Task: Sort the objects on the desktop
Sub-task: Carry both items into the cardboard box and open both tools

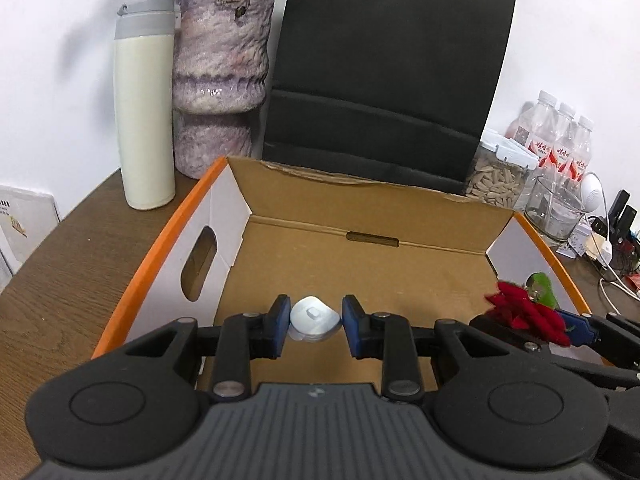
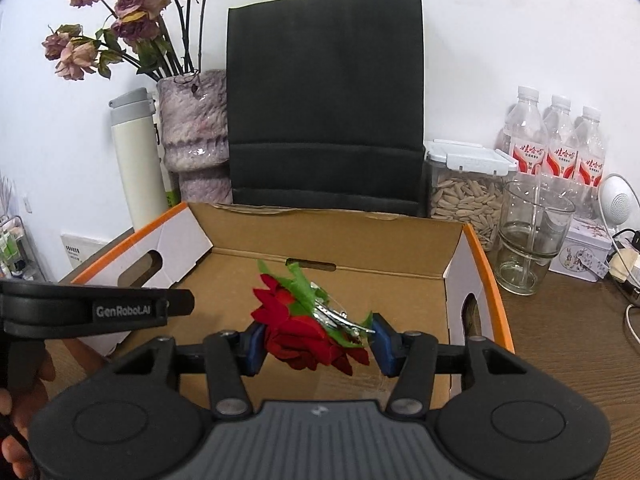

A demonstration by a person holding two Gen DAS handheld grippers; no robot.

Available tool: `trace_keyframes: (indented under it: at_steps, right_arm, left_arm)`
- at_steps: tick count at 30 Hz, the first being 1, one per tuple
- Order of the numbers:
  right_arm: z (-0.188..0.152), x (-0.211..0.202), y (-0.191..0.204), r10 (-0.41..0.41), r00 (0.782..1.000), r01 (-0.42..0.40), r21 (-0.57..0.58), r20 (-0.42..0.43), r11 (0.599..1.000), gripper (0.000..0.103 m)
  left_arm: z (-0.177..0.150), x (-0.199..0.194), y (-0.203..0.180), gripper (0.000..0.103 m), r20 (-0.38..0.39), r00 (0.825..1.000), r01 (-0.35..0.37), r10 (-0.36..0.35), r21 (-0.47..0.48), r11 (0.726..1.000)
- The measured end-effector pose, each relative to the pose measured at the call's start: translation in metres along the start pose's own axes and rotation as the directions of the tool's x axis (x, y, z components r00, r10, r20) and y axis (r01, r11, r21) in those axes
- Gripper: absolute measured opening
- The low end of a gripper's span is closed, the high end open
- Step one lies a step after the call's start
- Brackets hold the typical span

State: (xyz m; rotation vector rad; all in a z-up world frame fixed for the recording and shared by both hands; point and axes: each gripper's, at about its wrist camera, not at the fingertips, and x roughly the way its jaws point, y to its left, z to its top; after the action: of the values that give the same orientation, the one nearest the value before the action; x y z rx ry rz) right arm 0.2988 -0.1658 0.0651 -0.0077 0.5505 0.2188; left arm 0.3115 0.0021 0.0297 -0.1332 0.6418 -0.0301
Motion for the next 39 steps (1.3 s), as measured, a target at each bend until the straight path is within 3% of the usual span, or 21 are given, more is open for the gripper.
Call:
trace_keyframes:
  at_steps: [1, 2, 3, 5, 6, 8, 22, 30, 39]
  right_arm:
    - [0.0, -0.001, 0.0, -0.002, 1.0, 0.002, 0.004, 0.0, 1.0, 0.061]
    - [0.001, -0.001, -0.001, -0.004, 1.0, 0.004, 0.007, 0.001, 1.0, 0.076]
    - [0.001, -0.002, -0.001, -0.008, 1.0, 0.008, 0.008, -0.002, 1.0, 0.09]
    - [0.002, -0.005, -0.002, -0.004, 1.0, 0.004, 0.014, -0.004, 1.0, 0.094]
    - [0.003, -0.006, -0.003, 0.003, 1.0, -0.003, 0.021, -0.007, 1.0, 0.095]
    - [0.005, -0.008, -0.004, 0.016, 1.0, -0.016, 0.034, -0.019, 0.999, 0.103]
    - [0.009, -0.029, 0.002, 0.014, 1.0, -0.015, 0.005, 0.024, 1.0, 0.103]
    - [0.004, -0.062, 0.007, 0.005, 0.997, -0.002, -0.029, 0.076, 1.0, 0.103]
    - [-0.017, -0.105, 0.011, 0.012, 0.995, -0.007, -0.053, 0.103, 0.999, 0.103]
  left_arm:
    - [0.001, -0.001, -0.001, 0.047, 0.005, 1.0, -0.005, 0.005, 0.004, 1.0]
    - [0.001, -0.004, -0.001, 0.064, 0.015, 1.0, -0.008, 0.008, 0.006, 1.0]
    - [0.002, -0.006, -0.002, 0.073, 0.026, 1.0, -0.008, 0.007, 0.008, 1.0]
    - [0.003, -0.012, -0.004, 0.099, 0.055, 0.998, -0.007, 0.006, 0.017, 1.0]
    - [0.004, -0.016, -0.005, 0.103, 0.072, 0.997, -0.005, 0.004, 0.022, 1.0]
    - [0.006, -0.022, -0.008, 0.103, 0.097, 0.995, 0.008, -0.011, 0.034, 0.999]
    - [0.006, -0.044, -0.011, 0.103, 0.146, 0.988, 0.034, -0.039, 0.036, 0.999]
    - [-0.003, -0.077, -0.01, 0.103, 0.202, 0.979, 0.022, -0.031, 0.045, 0.999]
    - [-0.019, -0.12, 0.001, 0.103, 0.221, 0.972, 0.075, -0.077, 0.015, 0.997]
